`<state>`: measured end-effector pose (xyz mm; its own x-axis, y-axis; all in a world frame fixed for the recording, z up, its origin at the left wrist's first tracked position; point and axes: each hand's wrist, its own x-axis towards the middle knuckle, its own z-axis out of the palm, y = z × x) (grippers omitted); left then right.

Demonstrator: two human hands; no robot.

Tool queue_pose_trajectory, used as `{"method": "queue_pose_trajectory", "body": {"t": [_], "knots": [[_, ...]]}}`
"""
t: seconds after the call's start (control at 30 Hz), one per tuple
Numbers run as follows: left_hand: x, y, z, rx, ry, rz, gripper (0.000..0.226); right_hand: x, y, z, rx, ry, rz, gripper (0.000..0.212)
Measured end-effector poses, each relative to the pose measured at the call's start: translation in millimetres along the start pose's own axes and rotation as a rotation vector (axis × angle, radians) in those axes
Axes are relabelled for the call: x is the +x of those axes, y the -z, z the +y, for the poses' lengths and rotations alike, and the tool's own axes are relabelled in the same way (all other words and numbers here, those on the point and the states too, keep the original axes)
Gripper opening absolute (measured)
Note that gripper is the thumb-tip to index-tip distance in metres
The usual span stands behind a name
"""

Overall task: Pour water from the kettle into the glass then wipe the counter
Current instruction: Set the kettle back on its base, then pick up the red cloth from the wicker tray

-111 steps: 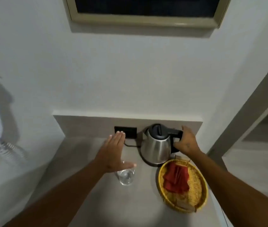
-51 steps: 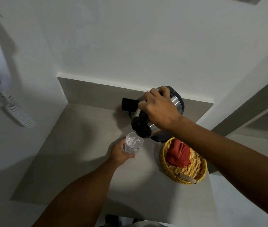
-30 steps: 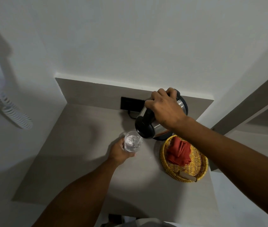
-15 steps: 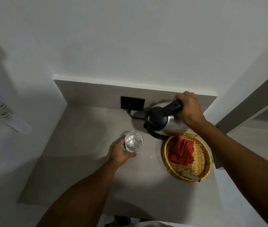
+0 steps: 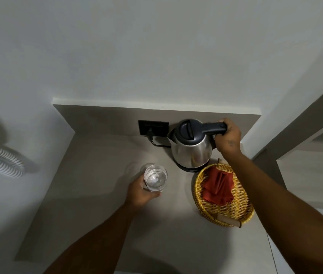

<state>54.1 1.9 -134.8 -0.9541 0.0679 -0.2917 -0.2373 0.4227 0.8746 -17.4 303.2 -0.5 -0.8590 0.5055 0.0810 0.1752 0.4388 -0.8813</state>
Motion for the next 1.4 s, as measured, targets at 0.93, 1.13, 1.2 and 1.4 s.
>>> {"method": "queue_pose_trajectory", "body": {"t": [0.93, 1.13, 1.2, 1.4], "knots": [[6.6, 22.3, -23.0, 0.893, -0.387, -0.071, 0.117, -125.5, -36.9, 107.1, -0.660, -0.330, -0.102, 0.065], [10.1, 20.8, -36.3, 0.954, -0.430, -0.003, 0.114, -119.2, -30.9, 117.1, -0.687, -0.322, -0.127, 0.057], [10.4, 21.3, -39.4, 0.957, -0.435, -0.003, 0.116, -112.2, -27.2, 108.1, -0.639, -0.358, -0.132, 0.054], [15.8, 19.7, -12.9, 0.566, -0.302, -0.055, 0.122, -137.8, -22.9, 62.2, -0.436, -0.220, 0.002, 0.049]]}}
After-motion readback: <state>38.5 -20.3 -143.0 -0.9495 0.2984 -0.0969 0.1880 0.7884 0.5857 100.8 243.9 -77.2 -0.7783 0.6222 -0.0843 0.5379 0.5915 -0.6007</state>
